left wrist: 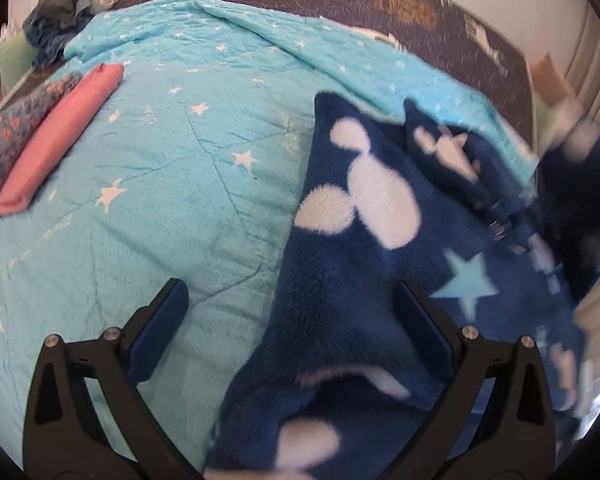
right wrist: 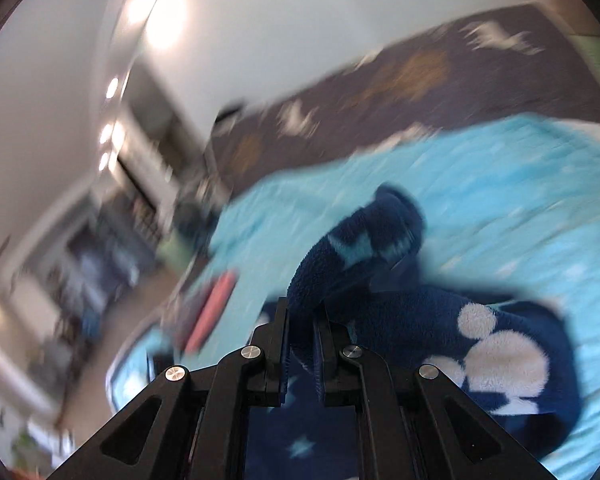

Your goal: Fold small clothes

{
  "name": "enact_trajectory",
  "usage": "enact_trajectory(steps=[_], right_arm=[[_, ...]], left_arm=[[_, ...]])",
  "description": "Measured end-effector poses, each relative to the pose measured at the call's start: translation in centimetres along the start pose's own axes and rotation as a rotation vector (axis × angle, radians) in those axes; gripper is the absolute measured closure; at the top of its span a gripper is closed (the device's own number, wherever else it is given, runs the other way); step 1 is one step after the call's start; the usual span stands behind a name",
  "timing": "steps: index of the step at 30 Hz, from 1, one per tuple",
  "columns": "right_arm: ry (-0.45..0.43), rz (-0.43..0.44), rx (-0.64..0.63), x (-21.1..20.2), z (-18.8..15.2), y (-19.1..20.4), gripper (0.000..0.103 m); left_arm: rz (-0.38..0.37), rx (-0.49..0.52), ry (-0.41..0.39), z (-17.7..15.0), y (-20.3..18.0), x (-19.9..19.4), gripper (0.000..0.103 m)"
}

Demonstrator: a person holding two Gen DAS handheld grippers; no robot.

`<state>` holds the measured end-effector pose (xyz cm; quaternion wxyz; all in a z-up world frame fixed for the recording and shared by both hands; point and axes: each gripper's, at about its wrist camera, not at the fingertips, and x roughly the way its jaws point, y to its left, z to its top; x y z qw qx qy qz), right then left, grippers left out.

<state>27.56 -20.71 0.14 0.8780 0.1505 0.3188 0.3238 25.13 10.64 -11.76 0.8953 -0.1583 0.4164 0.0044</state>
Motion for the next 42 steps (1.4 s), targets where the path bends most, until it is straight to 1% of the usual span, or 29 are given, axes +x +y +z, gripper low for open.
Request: enact_trajectory(steps=[2,3,5,7,8,10,11,12,13,14,16,18,20,21,22,23,24,25,26,27,29,31,33,35,37,39,40,41,42], right_arm=[[0.109,-0.006,-0.044,3.7,-2.9,2.0,0.094],[0.165,-0.021,-0.082,5.3,-4.3,2.7,0.091],[0.276,-0.082,-0.171,8.0,-7.6,3.8,0.091],[0.382,-0.118,-0.228,9.4,-10.1,4.4,0.083],[0.404,-0.113,-0.243,9.2,-11.1,4.6,0.080],[0.387,-0.100,-0.283,7.6,-12.3,5.4,0.066],[0.376,-0.092,-0.290,6.7,-12.3,5.4,0.061],[0.358,-0.084,-0.284,5.4,-12.3,5.3,0.053],[0.338,-0.081,-0.275,4.5,-12.5,5.8,0.048],[0.318,-0.083,-0.262,3.4,-12.4,5.5,0.047],[0.280,-0.115,-0.233,1.5,-12.3,4.8,0.046],[0.235,-0.177,-0.192,-0.1,-11.4,3.9,0.046],[0.189,-0.264,-0.141,-1.8,-11.0,2.2,0.045],[0.164,-0.323,-0.114,-2.9,-10.9,0.9,0.045],[0.150,-0.361,-0.097,-3.5,-10.9,0.1,0.044],[0.129,-0.430,-0.070,-4.3,-10.8,-1.2,0.044],[0.110,-0.508,-0.042,-4.9,-10.8,-2.5,0.044],[0.098,-0.563,-0.012,-5.3,-10.7,-3.8,0.044],[0.086,-0.599,0.022,-5.8,-10.7,-4.9,0.044],[0.079,-0.617,0.054,-6.3,-10.8,-6.0,0.044],[0.072,-0.610,0.125,-6.9,-10.9,-7.8,0.044],[0.072,-0.603,0.168,-7.1,-11.1,-9.1,0.044],[0.069,-0.593,0.186,-6.9,-11.2,-9.6,0.044],[0.067,-0.569,0.190,-7.0,-11.5,-9.6,0.044],[0.067,-0.552,0.181,-6.8,-11.7,-9.4,0.044],[0.070,-0.542,0.176,-6.0,-11.8,-9.3,0.044],[0.072,-0.534,0.177,-6.1,-11.9,-9.3,0.044],[0.073,-0.529,0.179,-5.9,-12.0,-9.4,0.044],[0.075,-0.525,0.185,-5.7,-12.0,-9.5,0.044]], left_arm=[[-0.075,-0.036,-0.018,0.1,0.5,-1.7,0.002],[-0.095,-0.041,-0.023,0.1,0.5,-2.3,0.001],[-0.122,-0.030,-0.032,0.0,0.3,-3.5,0.001],[-0.145,0.007,-0.034,-0.1,-0.3,-4.5,0.001],[-0.158,0.026,-0.036,-0.2,-0.7,-4.8,0.001],[-0.188,0.060,-0.029,-0.3,-1.6,-5.3,0.001],[-0.206,0.073,-0.020,-0.3,-2.2,-5.3,0.001],[-0.233,0.084,-0.006,-0.4,-2.8,-5.4,0.001],[-0.261,0.094,0.013,-0.4,-3.4,-5.3,0.001],[-0.283,0.104,0.035,-0.6,-4.0,-5.0,0.001],[-0.296,0.126,0.075,-0.9,-5.0,-4.3,0.001],[-0.279,0.155,0.117,-1.4,-6.1,-3.3,0.001],[-0.254,0.172,0.157,-1.7,-6.9,-2.2,0.002],[-0.257,0.172,0.180,-1.7,-7.2,-1.5,0.002],[-0.264,0.164,0.198,-1.7,-7.3,-1.0,0.011],[-0.265,0.147,0.215,-1.6,-7.4,-0.5,0.032],[-0.252,0.129,0.230,-1.4,-7.4,-0.3,0.045],[-0.251,0.120,0.237,-1.5,-7.4,-0.4,0.064],[-0.261,0.118,0.235,-1.3,-7.5,-0.7,0.068],[-0.261,0.129,0.216,-1.2,-7.7,-1.5,0.069],[-0.243,0.164,0.189,-0.9,-8.1,-2.8,0.069],[-0.235,0.175,0.195,-0.8,-8.0,-3.8,0.067],[-0.216,0.167,0.197,-0.8,-7.6,-4.5,0.062],[-0.180,0.163,0.173,-1.0,-6.8,-5.7,0.046],[-0.150,0.177,0.122,-1.1,-6.2,-7.1,0.042],[-0.160,0.196,0.090,-0.6,-6.1,-8.1,0.039],[-0.171,0.203,0.082,-0.3,-6.1,-8.3,0.036],[-0.179,0.209,0.076,0.2,-6.4,-8.2,0.034],[-0.183,0.211,0.076,0.5,-6.7,-7.7,0.033]])
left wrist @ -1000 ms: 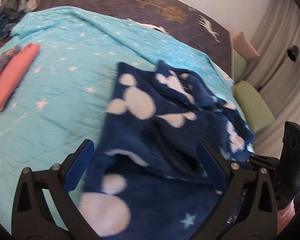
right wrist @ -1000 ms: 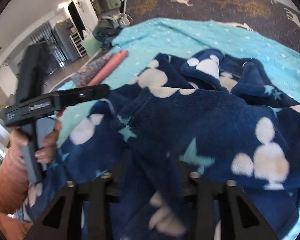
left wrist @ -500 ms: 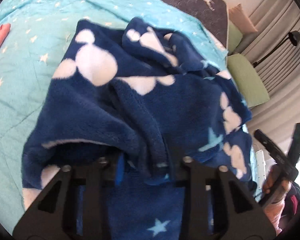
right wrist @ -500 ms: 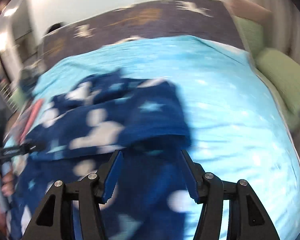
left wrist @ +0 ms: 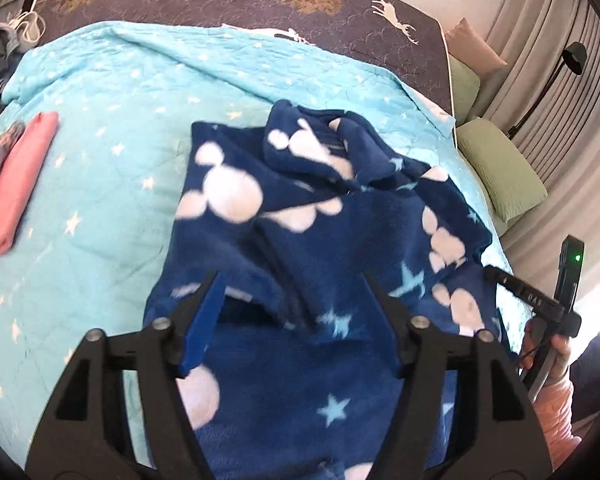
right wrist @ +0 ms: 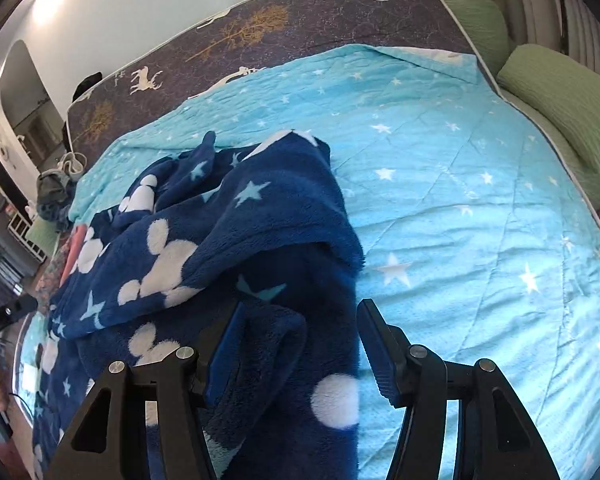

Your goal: Fold small clothes

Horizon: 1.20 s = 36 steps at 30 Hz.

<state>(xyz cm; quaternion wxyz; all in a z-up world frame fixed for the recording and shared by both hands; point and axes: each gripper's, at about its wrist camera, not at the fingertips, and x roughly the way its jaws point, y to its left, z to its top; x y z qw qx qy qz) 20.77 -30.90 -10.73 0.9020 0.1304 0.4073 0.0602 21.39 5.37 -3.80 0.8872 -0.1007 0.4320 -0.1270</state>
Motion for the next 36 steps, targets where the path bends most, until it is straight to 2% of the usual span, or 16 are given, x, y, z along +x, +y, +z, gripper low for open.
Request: enact_trajectory(steps=[2,4,6,7,10,14,17,18,19,20,22,27,29,32,34,36], right_arm=[[0.007,0.007,0.008,0.3,-0.1,0.0,0.044],[0.012,0.012,0.012,0.4,-0.3,0.1,0.044],[0.012,0.014,0.015,0.3,-0.4,0.0,0.044],[0.012,0.016,0.020,0.3,-0.4,-0.1,0.044],[0.010,0.022,0.027,0.1,-0.5,-0.5,0.043],[0.016,0.021,0.026,0.5,-0.4,-0.8,0.042],[0.017,0.012,0.029,0.7,-0.2,-0.9,0.042],[0.018,0.009,0.026,0.7,-0.2,-0.8,0.041],[0.025,0.002,0.020,0.9,-0.1,-0.8,0.040],[0.031,-0.006,0.014,1.0,0.1,-0.8,0.039],[0.038,-0.019,0.001,1.3,0.4,-0.6,0.039],[0.040,-0.084,-0.048,2.2,1.6,0.3,0.039],[0.052,-0.133,-0.063,3.1,2.3,0.5,0.039],[0.066,-0.270,-0.020,4.5,3.1,-0.7,0.036],[0.091,-0.180,0.132,4.6,2.9,-3.1,0.035],[0.097,-0.113,0.212,4.4,2.3,-4.5,0.035]], left_arm=[[-0.037,0.003,0.014,1.0,-0.2,1.7,0.033],[-0.068,-0.005,0.074,1.5,0.1,4.5,0.032],[-0.022,-0.051,0.174,1.2,1.4,8.0,0.032],[-0.034,-0.080,0.205,0.7,2.2,9.1,0.032],[-0.104,-0.078,0.138,-0.5,3.1,8.1,0.032],[-0.094,-0.033,0.144,-0.5,1.7,6.9,0.032],[-0.140,-0.008,0.165,-0.1,0.7,7.1,0.033],[-0.128,0.001,0.173,0.0,0.3,7.6,0.035],[-0.103,0.006,0.181,0.1,0.1,8.0,0.057],[-0.072,-0.002,0.186,0.1,-0.1,8.5,0.091],[-0.103,-0.051,0.180,0.5,-0.2,8.2,0.091],[-0.149,-0.002,0.003,3.6,-1.8,2.3,0.091],[-0.103,0.061,-0.074,4.8,-2.4,-0.1,0.091],[-0.007,0.098,-0.108,5.7,-1.6,-0.7,0.091],[0.008,0.084,-0.069,5.4,-0.2,0.6,0.090],[0.039,0.080,0.000,4.5,1.1,3.2,0.090]])
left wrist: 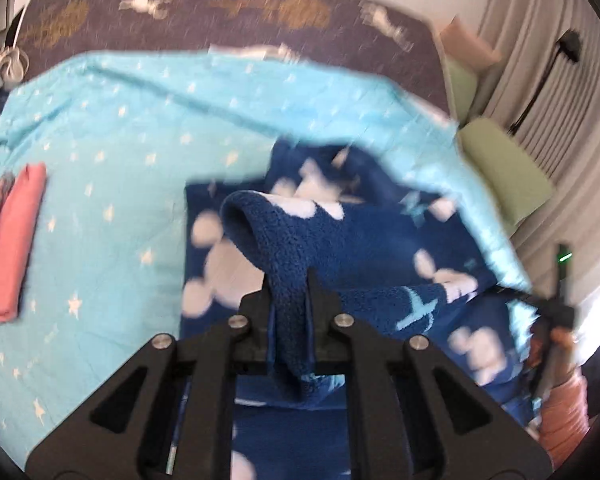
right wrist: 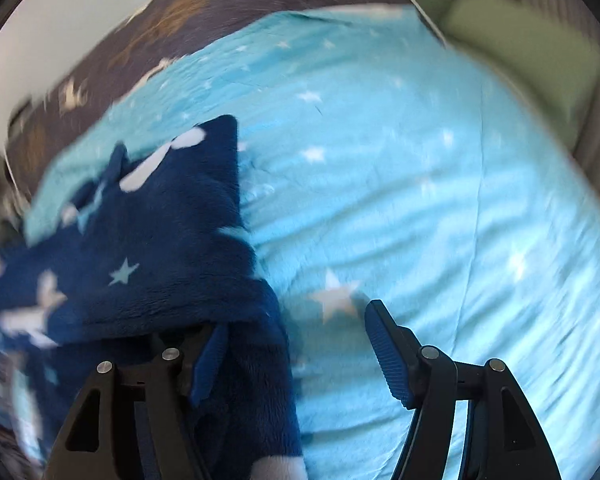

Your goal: Fold small clothes

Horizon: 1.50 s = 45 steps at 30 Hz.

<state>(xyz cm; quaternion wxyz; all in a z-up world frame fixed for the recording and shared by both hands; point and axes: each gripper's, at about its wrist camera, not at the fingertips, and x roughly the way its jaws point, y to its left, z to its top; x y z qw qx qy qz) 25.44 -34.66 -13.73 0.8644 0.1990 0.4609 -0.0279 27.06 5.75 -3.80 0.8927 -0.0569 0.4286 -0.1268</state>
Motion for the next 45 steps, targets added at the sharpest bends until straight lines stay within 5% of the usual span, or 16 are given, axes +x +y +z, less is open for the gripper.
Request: enact_trajectory(steps=[6,13,18,21,23,25,29,30,32,35,38,39,40,41,44,45], right_arm=[[-0.004,-0.020,-0.099,-2.1,-1.0,0.3,0.034],[-0.136,0.022,-0.136,-7.3,-0.6,2.0,0.034],[-0.148,0.108,-0.323,-7.2,0.6,7.8,0.058],[-0.094,0.146,-0.391,-4.9,0.6,10.7,0.064],[-0.034,0.078,-0.391,-1.9,0.7,11.0,0.066],[0.070,0.013,-0.370,1.6,0.3,9.5,0.069],[0.066,0.094,-0.329,0.6,0.9,8.8,0.066],[0.072,0.115,-0.343,0.3,1.4,9.4,0.066],[0.070,0.189,-0.370,-0.3,2.9,11.7,0.066],[0.041,0.194,-0.400,0.5,5.7,15.7,0.061],[0.038,0.232,-0.368,2.8,7.8,18.2,0.062],[0.054,0.283,-0.343,4.1,8.5,18.9,0.071],[0.072,0.326,-0.331,5.1,8.7,19.2,0.095],[0.097,0.339,-0.327,6.2,8.9,19.6,0.101],[0.169,0.149,-0.279,11.0,8.8,18.7,0.103],[0.172,0.171,-0.254,11.8,8.6,17.9,0.103]], left_arm=[[0.040,-0.113,0.096,-3.0,3.6,4.2,0.079],[0.229,-0.047,-0.085,-1.4,2.2,-0.9,0.064],[0.048,-0.075,-0.051,0.4,0.7,-0.1,0.064],[0.067,-0.070,0.039,-0.1,0.5,3.9,0.064],[0.103,-0.060,0.092,-1.4,1.5,6.6,0.064],[0.071,-0.039,0.036,-2.2,1.7,6.2,0.064],[0.036,-0.011,0.000,-0.4,0.6,3.5,0.063],[0.021,-0.006,-0.030,0.8,0.4,3.0,0.059],[0.031,-0.013,-0.078,3.5,0.2,2.7,0.033],[0.092,-0.045,-0.102,6.6,0.3,4.8,0.032],[-0.007,-0.111,-0.073,8.3,0.5,7.6,0.032],[-0.048,-0.138,-0.053,8.5,0.5,8.8,0.032],[-0.076,-0.164,-0.038,8.5,0.7,9.9,0.032],[-0.090,-0.183,-0.019,8.3,0.8,11.1,0.032],[0.084,-0.201,0.102,6.6,1.9,15.7,0.034],[0.056,-0.192,0.071,6.0,2.1,16.0,0.034]])
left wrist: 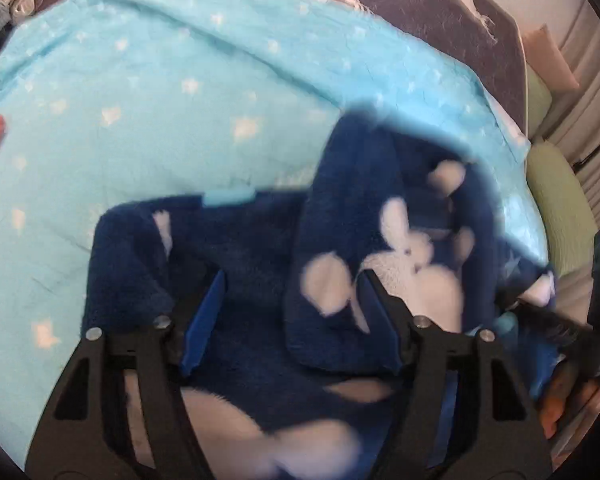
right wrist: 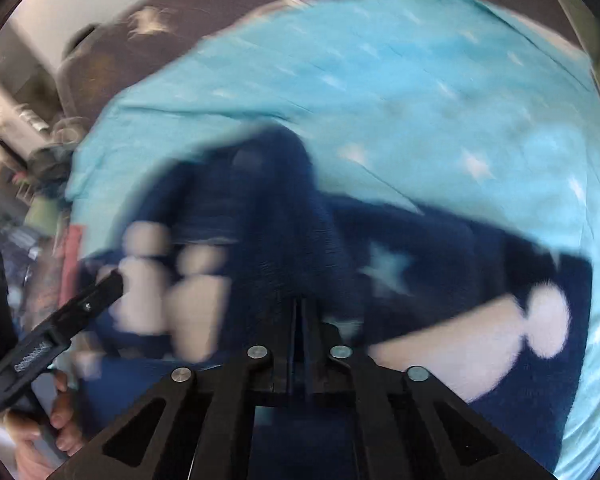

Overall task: Fold small clothes
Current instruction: 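Lay the folded pajama flat and open both grippers, pulling them back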

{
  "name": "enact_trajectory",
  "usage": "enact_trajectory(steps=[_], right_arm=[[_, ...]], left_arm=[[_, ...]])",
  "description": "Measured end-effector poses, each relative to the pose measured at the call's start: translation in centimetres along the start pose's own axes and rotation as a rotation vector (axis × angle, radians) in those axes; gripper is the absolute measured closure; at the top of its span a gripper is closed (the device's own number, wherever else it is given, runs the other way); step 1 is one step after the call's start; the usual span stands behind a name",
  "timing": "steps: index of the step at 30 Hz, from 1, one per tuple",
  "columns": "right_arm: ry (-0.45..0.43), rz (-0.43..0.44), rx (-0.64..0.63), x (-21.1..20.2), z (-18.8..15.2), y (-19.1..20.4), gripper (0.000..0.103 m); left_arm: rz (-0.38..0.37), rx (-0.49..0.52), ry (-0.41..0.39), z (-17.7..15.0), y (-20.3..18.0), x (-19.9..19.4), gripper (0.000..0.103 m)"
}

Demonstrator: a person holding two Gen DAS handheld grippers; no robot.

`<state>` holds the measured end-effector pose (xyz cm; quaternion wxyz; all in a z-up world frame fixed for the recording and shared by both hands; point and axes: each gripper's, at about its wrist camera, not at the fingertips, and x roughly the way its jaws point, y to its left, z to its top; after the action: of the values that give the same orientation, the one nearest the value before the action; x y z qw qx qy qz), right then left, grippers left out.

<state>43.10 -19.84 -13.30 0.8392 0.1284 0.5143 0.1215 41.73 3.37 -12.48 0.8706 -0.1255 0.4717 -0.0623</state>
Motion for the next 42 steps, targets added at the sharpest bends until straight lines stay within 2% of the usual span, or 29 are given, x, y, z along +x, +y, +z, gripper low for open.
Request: enact_trajectory(steps=[1,3,5,7,10,14,19,23,29,35,42], right_arm=[[-0.031,0.075,0.036,-0.1,-0.5,-1.3,0.103],[-0.035,0.129,0.072,-0.3,-1.0,-2.4,0.103],[-0.048,0.148,0.066,-0.9,-1.3,-2.5,0.103],[-0.062,0.139,0.065,-2.1,-1.8,-2.5,0.101],[-0.113,0.124,0.025,-6.2,-3.4,-1.9,0.098],[-0.190,0.078,-0.095,-13.3,-8.9,-2.1,0.097],[-0.184,0.028,-0.069,-19.1,-17.9,-5.1,0.096],[-0.217,-0.018,-0.014,-23.8,-23.4,-7.4,0.095],[-0.250,-0.027,0.026,-27.9,-28.5,-7.6,0.089],[-0.229,-0.021,-0.088,-29.3,-33.3,-5.1,0.078],[-0.198,-0.016,-0.067,-29.6,-37.6,-5.6,0.077]], left_arm=[[-0.019,-0.002,-0.031,-0.3,0.1,-0.7,0.034],[0.001,0.023,-0.031,-0.3,-0.4,-1.1,0.034],[0.031,0.051,-0.041,-0.5,-1.1,-1.8,0.035],[0.046,0.070,-0.072,-0.8,-1.6,-3.6,0.035],[0.018,0.125,-0.158,-1.7,-1.3,-8.2,0.035],[-0.020,0.162,-0.212,-4.8,0.3,-14.5,0.032],[-0.056,0.171,-0.197,-11.7,2.8,-20.1,0.032],[-0.024,0.194,-0.197,-16.3,3.4,-22.9,0.032],[-0.027,0.200,-0.206,-20.9,3.0,-26.2,0.032],[0.039,0.252,-0.200,-25.0,3.1,-28.4,0.029],[0.064,0.208,-0.166,-29.0,5.0,-29.7,0.029]])
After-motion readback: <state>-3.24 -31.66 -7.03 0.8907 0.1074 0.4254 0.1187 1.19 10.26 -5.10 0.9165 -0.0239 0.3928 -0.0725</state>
